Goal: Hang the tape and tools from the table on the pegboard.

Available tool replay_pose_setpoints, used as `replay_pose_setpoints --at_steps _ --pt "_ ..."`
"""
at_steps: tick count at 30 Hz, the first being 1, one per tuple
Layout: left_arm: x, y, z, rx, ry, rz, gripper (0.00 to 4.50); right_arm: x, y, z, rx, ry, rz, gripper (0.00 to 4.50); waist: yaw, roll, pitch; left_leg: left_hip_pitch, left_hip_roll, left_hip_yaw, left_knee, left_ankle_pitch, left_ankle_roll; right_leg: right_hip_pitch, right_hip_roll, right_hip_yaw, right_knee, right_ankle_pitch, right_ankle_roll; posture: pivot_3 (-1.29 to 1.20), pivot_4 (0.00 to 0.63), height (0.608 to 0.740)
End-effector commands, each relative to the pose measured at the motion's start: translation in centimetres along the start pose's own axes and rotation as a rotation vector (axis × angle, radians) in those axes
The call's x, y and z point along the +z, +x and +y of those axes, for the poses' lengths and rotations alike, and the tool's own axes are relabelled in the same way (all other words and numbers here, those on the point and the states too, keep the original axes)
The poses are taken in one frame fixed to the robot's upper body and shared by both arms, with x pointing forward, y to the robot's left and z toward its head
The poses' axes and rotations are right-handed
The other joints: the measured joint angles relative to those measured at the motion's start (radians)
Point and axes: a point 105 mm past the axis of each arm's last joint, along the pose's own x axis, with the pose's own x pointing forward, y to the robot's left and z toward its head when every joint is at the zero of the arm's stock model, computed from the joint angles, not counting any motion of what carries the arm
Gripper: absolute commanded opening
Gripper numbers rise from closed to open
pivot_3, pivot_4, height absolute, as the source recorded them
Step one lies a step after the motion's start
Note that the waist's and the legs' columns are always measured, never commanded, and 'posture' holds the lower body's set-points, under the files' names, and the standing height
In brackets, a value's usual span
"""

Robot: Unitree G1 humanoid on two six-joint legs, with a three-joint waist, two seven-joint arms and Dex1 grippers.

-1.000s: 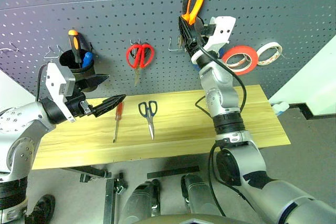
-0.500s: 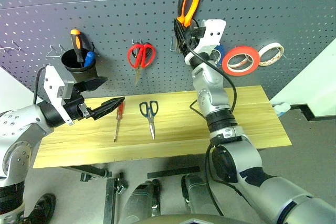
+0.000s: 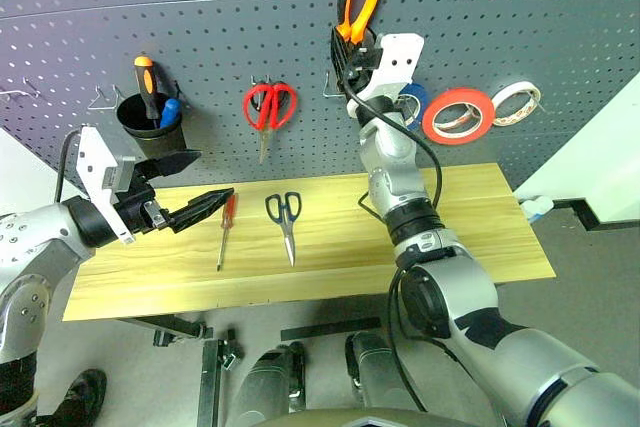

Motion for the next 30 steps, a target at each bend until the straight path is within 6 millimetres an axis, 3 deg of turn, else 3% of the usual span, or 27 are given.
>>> replay_pose_setpoints --at_steps 1,23,30 --pt "1.1 -0.5 -0.2 0.006 0.038 -0.01 4.5 1.6 0.8 1.3 0.025 -0.051 -0.079 2.07 0.0 0.0 0.0 0.0 0.0 0.0 0.0 0.0 0.0 0.0 0.0 0.0 0.0 0.0 0.0 -0.07 0.169 0.74" --pt "1.3 -1.2 -0.6 0.022 0.03 0.015 4.5 -3.1 -1.2 0.4 -0.011 -0.154 0.057 2.07 0.027 0.0 0.001 0.007 0.0 -0.001 -0.003 -0.001 0.002 0.006 0.0 0.0 -0.001 -0.001 -0.001 -0.04 0.184 0.74" --pt "1.3 -1.1 -0.6 0.025 0.03 0.013 4.5 -2.9 -1.1 0.0 -0.008 -0.178 0.052 4.42 0.026 0.0 0.001 0.012 0.0 -0.001 -0.004 -0.002 0.002 0.011 0.0 0.0 -0.002 -0.001 -0.002 -0.05 0.178 0.74"
